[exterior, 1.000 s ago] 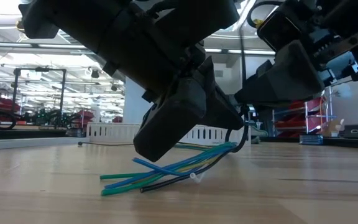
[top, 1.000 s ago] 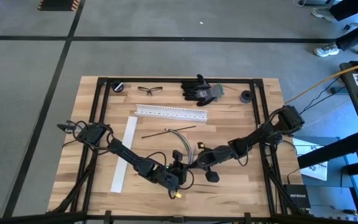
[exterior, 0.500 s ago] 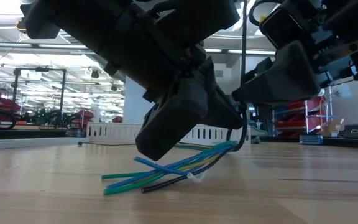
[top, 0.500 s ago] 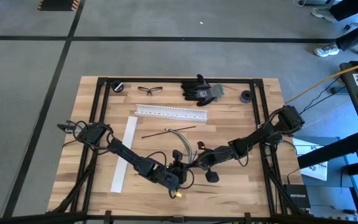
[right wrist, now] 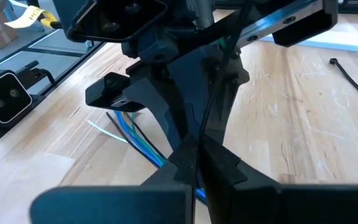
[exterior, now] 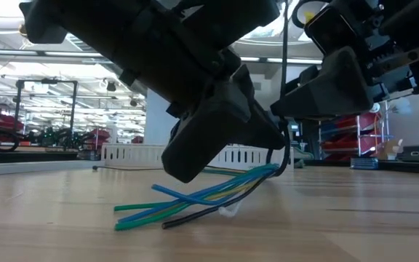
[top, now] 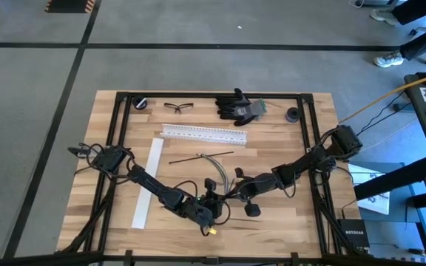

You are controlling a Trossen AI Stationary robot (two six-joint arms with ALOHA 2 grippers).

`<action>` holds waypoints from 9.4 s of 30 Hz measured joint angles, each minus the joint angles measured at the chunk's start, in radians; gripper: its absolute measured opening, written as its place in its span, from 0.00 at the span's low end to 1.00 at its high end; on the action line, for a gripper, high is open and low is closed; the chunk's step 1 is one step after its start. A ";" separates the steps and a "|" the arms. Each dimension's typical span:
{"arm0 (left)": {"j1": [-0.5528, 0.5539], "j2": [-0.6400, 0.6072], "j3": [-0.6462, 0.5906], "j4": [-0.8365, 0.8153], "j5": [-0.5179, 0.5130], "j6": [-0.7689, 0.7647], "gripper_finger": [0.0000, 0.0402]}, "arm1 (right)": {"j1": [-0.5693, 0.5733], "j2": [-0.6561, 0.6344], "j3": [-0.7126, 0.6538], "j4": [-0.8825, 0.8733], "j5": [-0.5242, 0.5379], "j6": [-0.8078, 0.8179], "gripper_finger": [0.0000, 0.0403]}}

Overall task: Ziptie cables
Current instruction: Wrap the black zip tie on the cable

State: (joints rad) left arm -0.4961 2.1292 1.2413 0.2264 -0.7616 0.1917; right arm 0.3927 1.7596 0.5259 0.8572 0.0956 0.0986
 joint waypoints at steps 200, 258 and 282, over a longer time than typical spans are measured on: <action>0.040 0.024 -0.051 0.099 0.092 -0.058 0.00 | 0.226 0.038 0.090 -0.230 0.672 -0.344 0.00; -0.015 -0.003 0.042 -0.199 0.106 -0.208 0.27 | 0.025 0.160 0.067 -0.149 0.058 -0.029 0.19; 0.020 0.016 0.046 -0.022 0.118 -0.626 0.33 | 0.027 0.162 0.066 -0.143 0.078 -0.029 0.19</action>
State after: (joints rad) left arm -0.4758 2.1456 1.2873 0.2040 -0.6434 -0.4339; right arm 0.4194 1.9217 0.5915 0.7147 0.1732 0.0692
